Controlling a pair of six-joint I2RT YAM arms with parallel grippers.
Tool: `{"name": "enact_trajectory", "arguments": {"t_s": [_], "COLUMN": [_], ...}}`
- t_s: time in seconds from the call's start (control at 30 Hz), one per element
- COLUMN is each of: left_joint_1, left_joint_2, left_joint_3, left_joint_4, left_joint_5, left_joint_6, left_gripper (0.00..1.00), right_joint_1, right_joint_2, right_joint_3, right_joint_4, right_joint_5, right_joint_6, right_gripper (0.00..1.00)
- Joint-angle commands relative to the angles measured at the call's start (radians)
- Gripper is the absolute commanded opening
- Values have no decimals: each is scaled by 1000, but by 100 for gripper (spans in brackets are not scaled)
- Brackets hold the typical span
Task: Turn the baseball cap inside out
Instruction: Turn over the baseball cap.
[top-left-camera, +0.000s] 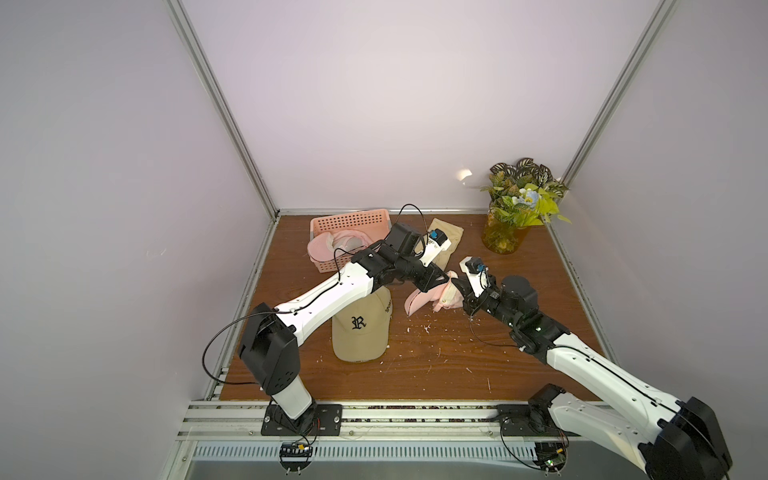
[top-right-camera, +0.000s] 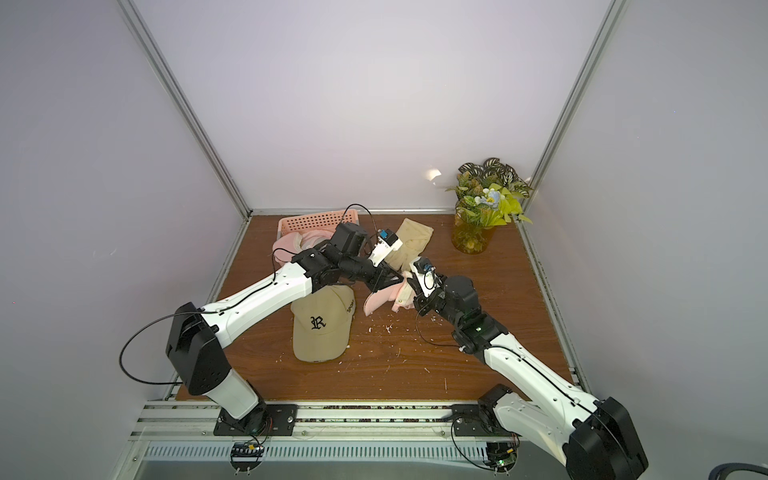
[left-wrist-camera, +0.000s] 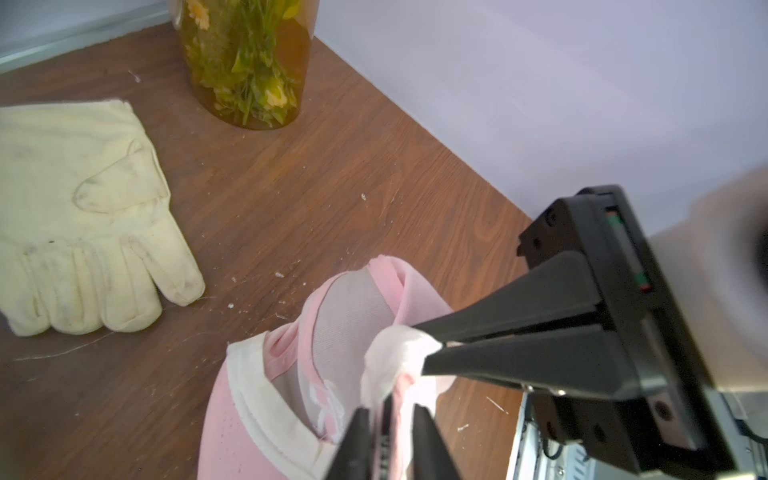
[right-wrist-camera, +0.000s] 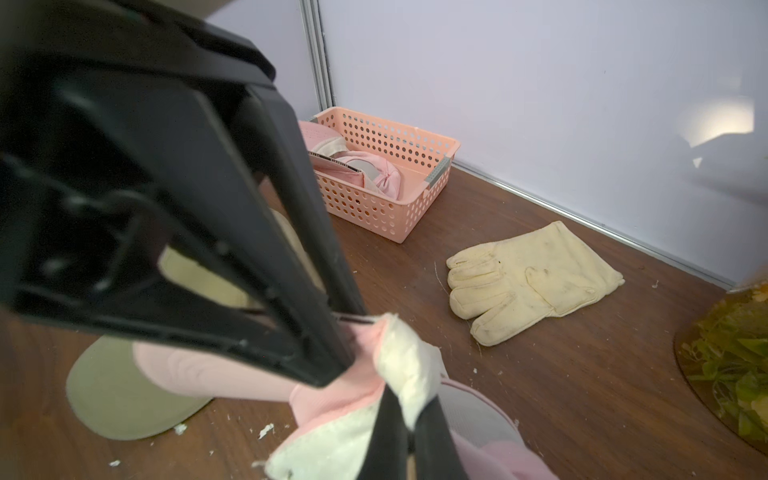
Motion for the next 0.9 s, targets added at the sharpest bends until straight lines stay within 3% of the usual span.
{"name": "enact_trajectory", "arguments": {"t_s": [0.0,0.17,0.37,0.73,0.87], "left_joint_1": [43,81,79,82,82], "left_joint_2": [-90,-233,-370,-460,-436], "left_joint_3": [-91,-336,-589,-799,-810], "left_joint_4": [150,397,681,849,883], "left_joint_5": [8,-31,-27,-314,-185], "left_joint_6": [-64,-128,-156,-174,-127], "left_gripper": [43,74,99,97,98], "right_joint_1": [-22,-64,-84,-86,-88], "right_joint_2": [-47,-58,-30,-17,-8], "right_joint_3": [26,65,137,196,204], "right_joint_4": [2,-31,-58,-65,-61], "right_joint_5": [7,-72,-153,-279,-314], "right_joint_6": [88,172,251,299,311], "right_gripper": [0,0,0,0,0]}}
